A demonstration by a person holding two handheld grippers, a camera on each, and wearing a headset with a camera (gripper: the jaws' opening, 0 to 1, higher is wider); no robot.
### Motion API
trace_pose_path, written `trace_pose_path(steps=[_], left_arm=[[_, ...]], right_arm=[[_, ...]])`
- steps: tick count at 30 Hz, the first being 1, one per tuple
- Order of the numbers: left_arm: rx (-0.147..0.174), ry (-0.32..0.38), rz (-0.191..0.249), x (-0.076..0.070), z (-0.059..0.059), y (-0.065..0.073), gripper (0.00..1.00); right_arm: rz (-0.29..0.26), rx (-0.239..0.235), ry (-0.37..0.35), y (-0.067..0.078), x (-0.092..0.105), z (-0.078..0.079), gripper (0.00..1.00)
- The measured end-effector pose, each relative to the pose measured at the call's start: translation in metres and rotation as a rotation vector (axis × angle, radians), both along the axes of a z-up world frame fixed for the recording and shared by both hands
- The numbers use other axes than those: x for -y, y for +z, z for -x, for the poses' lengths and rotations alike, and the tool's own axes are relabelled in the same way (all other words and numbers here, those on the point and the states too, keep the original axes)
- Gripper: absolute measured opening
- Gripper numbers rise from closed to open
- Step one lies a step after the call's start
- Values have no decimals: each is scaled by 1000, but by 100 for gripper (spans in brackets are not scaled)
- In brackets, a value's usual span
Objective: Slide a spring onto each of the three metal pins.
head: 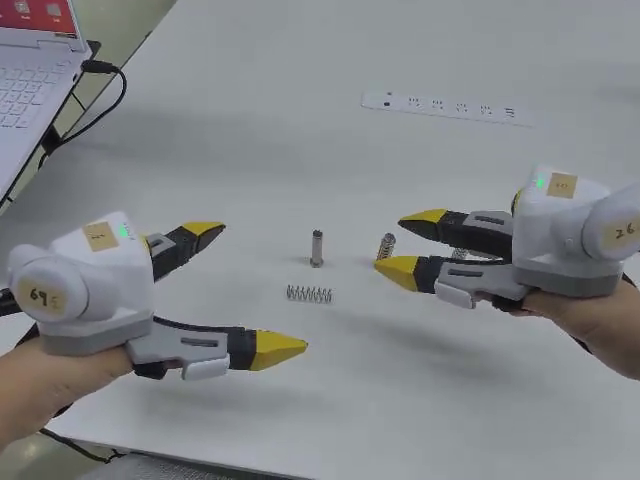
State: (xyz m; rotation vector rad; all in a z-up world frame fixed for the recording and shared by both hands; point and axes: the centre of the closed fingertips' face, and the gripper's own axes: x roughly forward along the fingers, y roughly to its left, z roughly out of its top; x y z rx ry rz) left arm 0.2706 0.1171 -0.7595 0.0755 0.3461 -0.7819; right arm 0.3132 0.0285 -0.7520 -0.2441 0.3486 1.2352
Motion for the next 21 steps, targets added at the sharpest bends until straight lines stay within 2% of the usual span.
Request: trace_pose_path(steps=[7,16,21], left_arm=[[5,0,1,-1,0,1,98],[2,-7,-1,-3,1,1,98],[4,-4,-1,-3,0,1,98]], right_arm=[[17,-5,40,-8,-13,11,33],[42,-7,95,-20,-32,17,29],[72,-15,121,-32,-41,17,28]])
